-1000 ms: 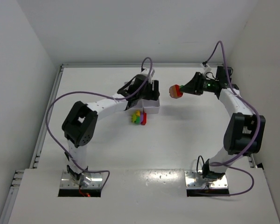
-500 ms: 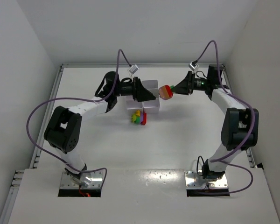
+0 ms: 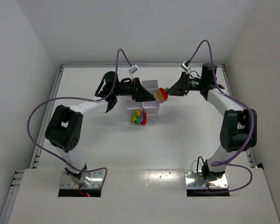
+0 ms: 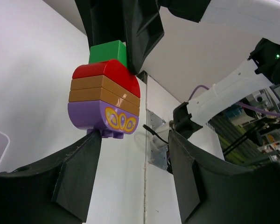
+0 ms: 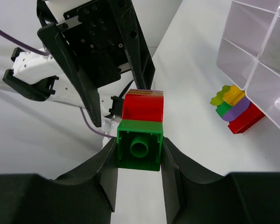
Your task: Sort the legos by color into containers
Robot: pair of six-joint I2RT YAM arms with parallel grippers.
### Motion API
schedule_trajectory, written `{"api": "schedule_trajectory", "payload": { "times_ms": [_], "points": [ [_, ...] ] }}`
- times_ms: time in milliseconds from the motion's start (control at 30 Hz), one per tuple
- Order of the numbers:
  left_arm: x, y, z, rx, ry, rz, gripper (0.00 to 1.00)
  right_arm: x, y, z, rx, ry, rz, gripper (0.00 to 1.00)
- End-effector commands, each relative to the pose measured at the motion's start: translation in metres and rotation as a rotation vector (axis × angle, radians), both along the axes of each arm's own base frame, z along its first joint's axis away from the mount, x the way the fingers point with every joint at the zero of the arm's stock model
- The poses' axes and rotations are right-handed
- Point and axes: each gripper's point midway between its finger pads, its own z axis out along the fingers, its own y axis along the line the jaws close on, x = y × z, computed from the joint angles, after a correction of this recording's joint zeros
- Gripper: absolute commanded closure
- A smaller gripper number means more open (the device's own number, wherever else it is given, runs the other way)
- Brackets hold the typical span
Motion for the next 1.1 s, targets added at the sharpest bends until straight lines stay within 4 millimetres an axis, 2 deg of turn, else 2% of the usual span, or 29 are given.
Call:
{"api": "schedule_trajectory", "payload": {
  "times_ms": [0,167,300,367,467,533,667,767,800,833,900,933,967,1067],
  "points": [
    [0.001,0.003,0.006,-0.025,-0.056,-0.005,0.35,-0.012,0.012,0.034,0.019,-0.125,0.059,1.0],
    [0.005,0.003,0.0,-0.007,-0.045,0.017,0.36,-0.019,0.023,0.04,0.025,-0.151,0.092,1.0],
    [0.004,0.004,-0.007,0.008,-0.037,0.018,0.38,-0.02,0.027,0.04,0.022,-0.151,0.094,1.0],
    [0.011,0.008,-0.017,0.039,-0.026,0.05,0.38,-0.02,0.027,0.04,0.022,-0.151,0.094,1.0],
    [0.014,0.008,-0.019,0.046,-0.035,0.061,0.38,-0.021,0.03,0.042,0.023,-0.16,0.103,1.0],
    [0.014,0.008,-0.018,0.042,-0.044,0.061,0.44,-0.021,0.03,0.042,0.023,-0.16,0.103,1.0],
    [0.012,0.007,-0.009,0.003,-0.049,0.061,0.49,-0.021,0.03,0.043,0.024,-0.151,0.103,1.0],
    [0.009,0.007,-0.005,-0.016,-0.052,0.049,0.62,-0.021,0.033,0.04,0.025,-0.152,0.112,1.0],
    [0.007,0.007,-0.005,-0.016,-0.052,0.037,0.71,-0.019,0.033,0.037,0.025,-0.143,0.112,1.0],
    [0.007,0.007,-0.005,-0.016,-0.052,0.037,0.75,-0.019,0.033,0.037,0.025,-0.143,0.112,1.0],
    [0.003,0.01,-0.014,0.003,-0.029,0.038,0.82,-0.012,0.03,0.036,0.019,-0.143,0.09,1.0],
    [0.003,0.014,-0.007,-0.001,-0.056,0.047,0.88,-0.006,0.026,0.038,0.02,-0.154,0.077,1.0],
    [-0.001,0.016,-0.018,0.026,-0.037,0.047,0.9,0.0,0.021,0.039,0.021,-0.156,0.061,1.0],
    [-0.007,0.032,-0.029,0.073,-0.041,0.08,0.94,0.012,0.009,0.043,0.016,-0.163,0.017,1.0]
  ]
}}
